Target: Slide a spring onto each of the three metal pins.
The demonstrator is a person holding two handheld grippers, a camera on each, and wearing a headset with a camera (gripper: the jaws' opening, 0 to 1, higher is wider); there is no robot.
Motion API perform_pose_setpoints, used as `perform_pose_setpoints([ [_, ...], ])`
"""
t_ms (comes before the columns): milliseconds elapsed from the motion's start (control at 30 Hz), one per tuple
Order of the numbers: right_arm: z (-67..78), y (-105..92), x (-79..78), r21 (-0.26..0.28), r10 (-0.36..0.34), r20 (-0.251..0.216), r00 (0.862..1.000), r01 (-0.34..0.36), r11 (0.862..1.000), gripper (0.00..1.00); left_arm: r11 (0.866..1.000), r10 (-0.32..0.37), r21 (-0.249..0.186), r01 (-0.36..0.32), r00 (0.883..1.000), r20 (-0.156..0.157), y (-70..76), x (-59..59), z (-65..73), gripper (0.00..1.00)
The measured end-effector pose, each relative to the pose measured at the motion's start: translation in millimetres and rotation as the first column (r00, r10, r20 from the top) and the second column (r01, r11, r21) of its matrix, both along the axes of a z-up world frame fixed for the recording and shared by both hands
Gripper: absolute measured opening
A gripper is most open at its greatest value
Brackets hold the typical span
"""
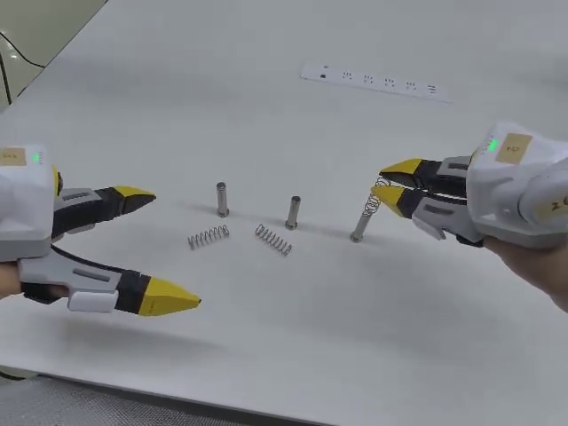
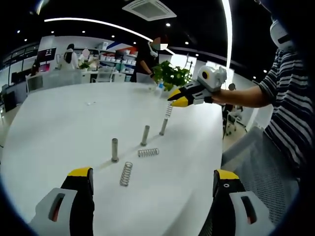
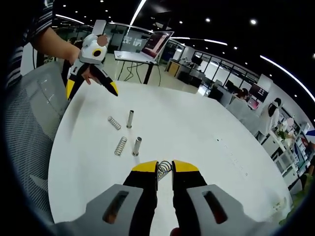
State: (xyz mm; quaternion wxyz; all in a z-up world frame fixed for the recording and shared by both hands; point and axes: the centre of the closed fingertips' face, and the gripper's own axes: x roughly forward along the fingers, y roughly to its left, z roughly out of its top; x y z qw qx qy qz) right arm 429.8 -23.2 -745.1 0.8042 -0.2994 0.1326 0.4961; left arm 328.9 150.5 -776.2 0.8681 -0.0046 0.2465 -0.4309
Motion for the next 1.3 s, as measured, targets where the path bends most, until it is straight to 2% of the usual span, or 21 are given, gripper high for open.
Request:
perform_pose_setpoints([
  [1067,-11.4,-1.1,3.2,-0.021,0.006,-0.013,1.0,-0.007,1.0,0.08,1.0,0.017,0.001,-0.017,1.0,-0.011,3.5,-2.1,-2.2,0.98],
  [1300,-18.0,-2.6,4.6,-0.024,0.001,-0.027,1.0,-0.002,1.0,0.08,1.0,0.018,0.002,-0.018,1.0,-0.011,4.4,-2.2,-2.3,0.98],
])
